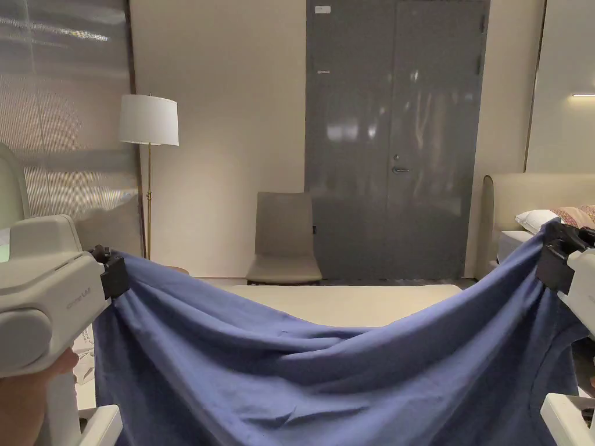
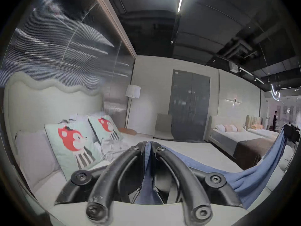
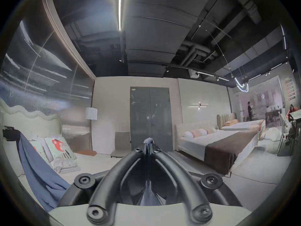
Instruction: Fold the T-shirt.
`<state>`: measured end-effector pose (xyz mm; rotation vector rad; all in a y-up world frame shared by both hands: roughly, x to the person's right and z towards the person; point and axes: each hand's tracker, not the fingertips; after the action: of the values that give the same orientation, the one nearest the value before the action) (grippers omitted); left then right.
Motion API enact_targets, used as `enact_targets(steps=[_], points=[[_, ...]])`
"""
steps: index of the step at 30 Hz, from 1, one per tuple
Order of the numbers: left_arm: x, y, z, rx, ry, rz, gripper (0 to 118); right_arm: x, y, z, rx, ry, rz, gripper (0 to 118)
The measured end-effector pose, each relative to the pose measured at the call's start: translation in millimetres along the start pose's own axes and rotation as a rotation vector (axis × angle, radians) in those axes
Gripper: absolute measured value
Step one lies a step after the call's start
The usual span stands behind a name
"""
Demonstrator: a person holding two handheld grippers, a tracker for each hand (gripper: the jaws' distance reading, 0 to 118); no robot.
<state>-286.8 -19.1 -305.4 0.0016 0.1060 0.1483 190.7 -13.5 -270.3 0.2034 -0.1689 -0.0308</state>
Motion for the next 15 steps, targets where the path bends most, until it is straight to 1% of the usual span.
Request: enact_targets(steps=[3, 7, 9, 13, 15], points=[[-1.2, 25.1, -19.2, 0.015, 0.010, -0.012, 4, -1.8, 18.3, -24.5, 0.015, -0.009, 0.003, 2], [-4.3, 52.6, -48.6, 0.029, 0.029, -0.012, 4, -7.0, 40.8, -62.6, 0.030, -0.012, -0.023, 2], [-5.9, 64.2, -65.9, 0.036, 0.043, -0.010, 4, -12.6, 50.6, -81.5, 0.042, -0.017, -0.014, 2], [-9.9, 85.0, -108.4, 0.039, 0.064, 0.020, 4, -24.3, 67.3, -128.3, 0.053, -0.014, -0.018, 2], [-8.0, 93.2, -130.8, 0.050, 0.081, 0.009, 4, -32.3, 71.9, -150.9, 0.066, -0.022, -0.003, 2]])
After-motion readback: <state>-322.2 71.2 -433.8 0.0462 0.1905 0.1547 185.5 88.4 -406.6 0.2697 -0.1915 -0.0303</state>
